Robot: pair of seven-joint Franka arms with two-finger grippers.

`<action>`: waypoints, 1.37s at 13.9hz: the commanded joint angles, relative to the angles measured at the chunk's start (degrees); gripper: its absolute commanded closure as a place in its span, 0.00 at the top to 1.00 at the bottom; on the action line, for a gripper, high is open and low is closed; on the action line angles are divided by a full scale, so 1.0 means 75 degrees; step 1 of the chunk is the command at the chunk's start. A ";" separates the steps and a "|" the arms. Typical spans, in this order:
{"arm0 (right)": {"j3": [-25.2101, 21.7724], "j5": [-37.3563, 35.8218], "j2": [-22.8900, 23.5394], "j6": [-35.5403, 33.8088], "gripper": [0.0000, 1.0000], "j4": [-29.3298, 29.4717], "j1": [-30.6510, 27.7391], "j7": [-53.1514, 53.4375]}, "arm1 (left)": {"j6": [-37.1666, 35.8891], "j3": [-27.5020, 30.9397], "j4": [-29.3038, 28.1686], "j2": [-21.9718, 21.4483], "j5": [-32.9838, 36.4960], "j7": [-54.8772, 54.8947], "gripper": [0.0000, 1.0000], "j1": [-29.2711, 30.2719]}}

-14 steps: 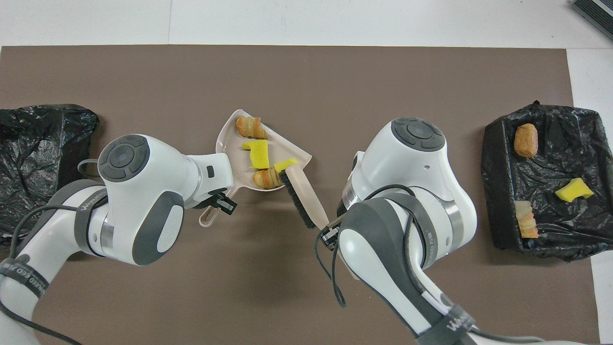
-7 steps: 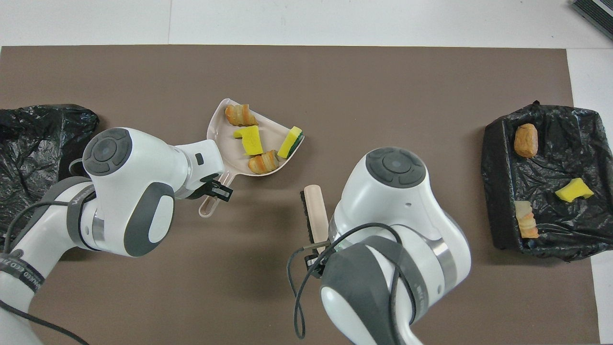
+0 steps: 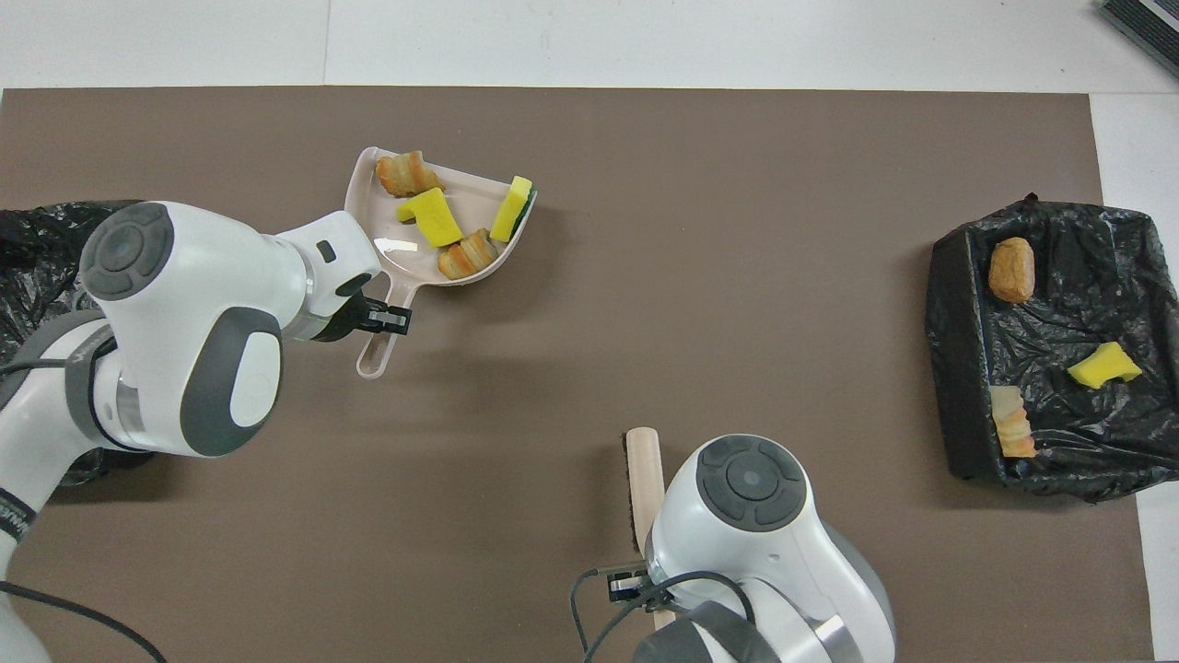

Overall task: Sweep and dump trash in bin
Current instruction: 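Carry the dustpan to the bin nearest the left gripper and tip it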

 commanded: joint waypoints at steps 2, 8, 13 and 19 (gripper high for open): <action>0.0027 -0.0088 -0.0359 0.1147 0.00 -0.0763 0.0548 0.0716 | -0.0961 0.0401 0.0562 -0.0170 -0.0048 -0.0122 0.00 0.0314; 0.0027 -0.0626 0.0799 0.2893 0.00 -0.0974 0.1814 0.2110 | -0.1995 0.1083 0.1090 -0.0205 0.0385 0.0019 0.00 0.0196; -0.0008 -0.1236 0.0954 0.2160 1.00 -0.0543 0.1793 0.2101 | -0.2943 0.2206 0.1488 -0.0591 0.0397 0.0123 0.00 0.0290; -0.0043 -0.1424 0.0907 0.0414 1.00 0.0886 0.1056 0.1692 | -0.4080 0.4652 0.1524 -0.1071 0.0397 0.3712 0.00 0.0302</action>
